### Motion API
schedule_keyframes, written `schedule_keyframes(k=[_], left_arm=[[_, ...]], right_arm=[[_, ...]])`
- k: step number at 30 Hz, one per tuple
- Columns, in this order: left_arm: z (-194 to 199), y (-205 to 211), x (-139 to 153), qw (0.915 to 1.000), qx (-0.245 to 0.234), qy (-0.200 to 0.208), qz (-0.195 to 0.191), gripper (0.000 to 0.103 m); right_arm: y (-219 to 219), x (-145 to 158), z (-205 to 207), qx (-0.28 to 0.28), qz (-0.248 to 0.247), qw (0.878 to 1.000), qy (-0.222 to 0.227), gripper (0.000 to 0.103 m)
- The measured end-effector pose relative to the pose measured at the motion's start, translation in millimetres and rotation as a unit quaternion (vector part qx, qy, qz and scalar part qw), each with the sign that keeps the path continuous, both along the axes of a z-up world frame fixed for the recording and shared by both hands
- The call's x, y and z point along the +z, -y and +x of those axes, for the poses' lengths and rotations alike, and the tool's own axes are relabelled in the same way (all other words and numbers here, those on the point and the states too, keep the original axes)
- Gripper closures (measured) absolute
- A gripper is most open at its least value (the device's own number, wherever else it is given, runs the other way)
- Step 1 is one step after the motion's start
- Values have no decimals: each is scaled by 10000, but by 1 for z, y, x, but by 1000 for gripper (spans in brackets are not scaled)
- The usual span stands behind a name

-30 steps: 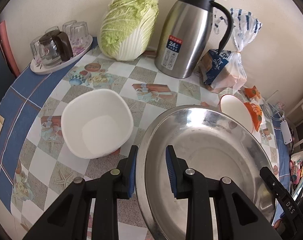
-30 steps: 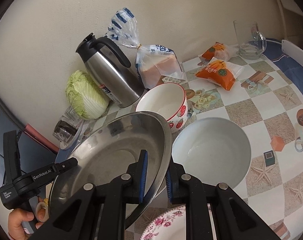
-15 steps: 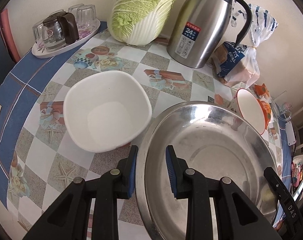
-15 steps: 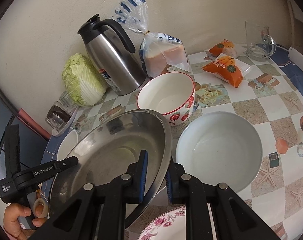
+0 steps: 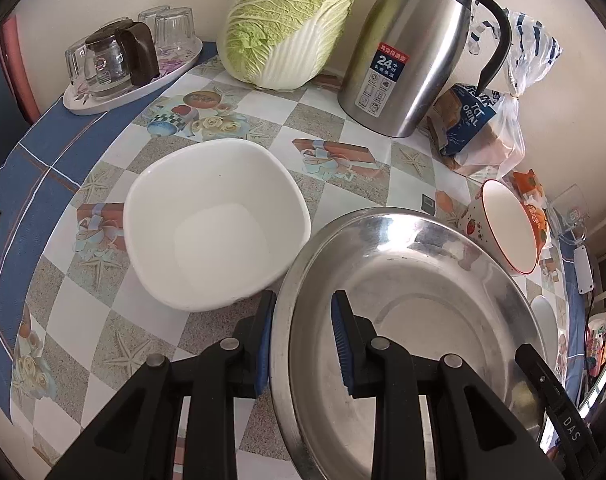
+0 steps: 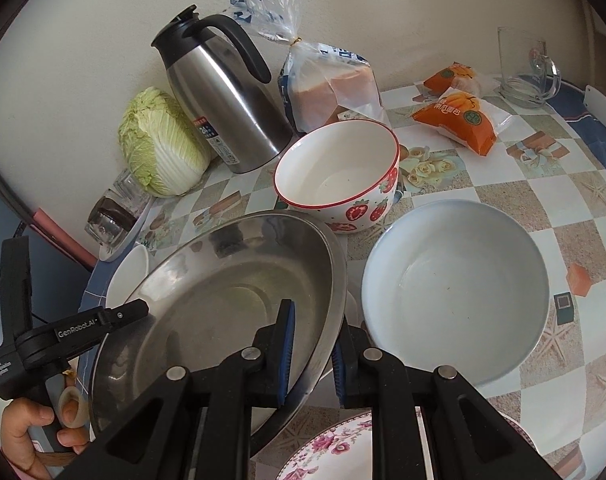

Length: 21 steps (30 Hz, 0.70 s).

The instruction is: Organize plates and bowls

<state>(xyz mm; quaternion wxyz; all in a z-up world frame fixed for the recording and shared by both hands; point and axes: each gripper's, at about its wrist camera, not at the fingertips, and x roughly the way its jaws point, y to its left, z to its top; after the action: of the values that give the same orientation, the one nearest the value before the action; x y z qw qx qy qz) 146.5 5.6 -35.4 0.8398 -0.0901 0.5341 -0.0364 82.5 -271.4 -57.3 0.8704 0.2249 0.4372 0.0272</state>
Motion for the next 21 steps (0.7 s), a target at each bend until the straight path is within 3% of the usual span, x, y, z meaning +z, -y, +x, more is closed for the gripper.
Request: schedule_keyframes(k=[9, 21], left_arm=[[1, 7, -6, 9997, -77, 21, 211, 75], [3, 7, -22, 9991, -16, -294, 293, 74]], right_arm=[[-1, -11, 1, -10, -171, 9998, -117, 85], [-4, -15, 2, 53, -303, 9993, -209, 84]])
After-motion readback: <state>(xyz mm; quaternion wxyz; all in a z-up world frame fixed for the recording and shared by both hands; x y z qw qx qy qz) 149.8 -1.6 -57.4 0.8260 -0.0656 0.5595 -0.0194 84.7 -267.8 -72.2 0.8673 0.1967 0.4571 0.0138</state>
